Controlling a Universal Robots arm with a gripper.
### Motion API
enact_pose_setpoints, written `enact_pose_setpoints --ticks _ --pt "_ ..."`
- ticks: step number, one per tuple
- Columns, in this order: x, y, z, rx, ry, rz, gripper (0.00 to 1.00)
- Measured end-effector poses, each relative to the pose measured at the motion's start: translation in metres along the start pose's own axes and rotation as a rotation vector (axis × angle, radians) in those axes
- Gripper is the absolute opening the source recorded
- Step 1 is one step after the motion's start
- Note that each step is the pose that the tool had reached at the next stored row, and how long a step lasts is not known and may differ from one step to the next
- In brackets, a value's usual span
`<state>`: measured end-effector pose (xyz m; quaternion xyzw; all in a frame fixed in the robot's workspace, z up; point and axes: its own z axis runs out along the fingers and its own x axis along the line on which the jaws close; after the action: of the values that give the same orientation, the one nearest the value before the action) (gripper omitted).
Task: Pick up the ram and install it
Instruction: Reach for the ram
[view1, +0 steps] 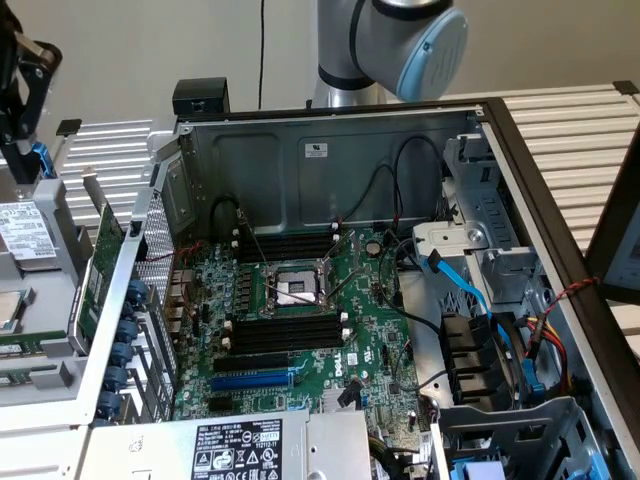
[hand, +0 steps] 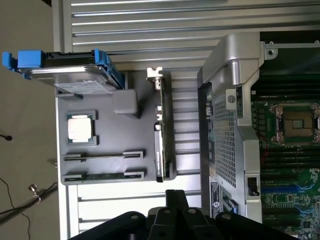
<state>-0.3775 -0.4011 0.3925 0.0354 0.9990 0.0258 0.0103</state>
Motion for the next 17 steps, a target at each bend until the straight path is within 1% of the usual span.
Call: enact_pose_setpoints --ticks 7,13,15,17 --pt "0.032 -0.0026 -0.0007 -0.0028 0.0001 0.000 0.10" --pt "0.059 -0.0050 -0.0013 -0.0087 0.0005 0.000 0.10" --pt "0.064 -0.0054 -0.0015 -0.0100 0.0006 0.000 0.10" --pt "0.067 -0.0056 -0.0015 -0.0101 0.0007 0.000 0.10"
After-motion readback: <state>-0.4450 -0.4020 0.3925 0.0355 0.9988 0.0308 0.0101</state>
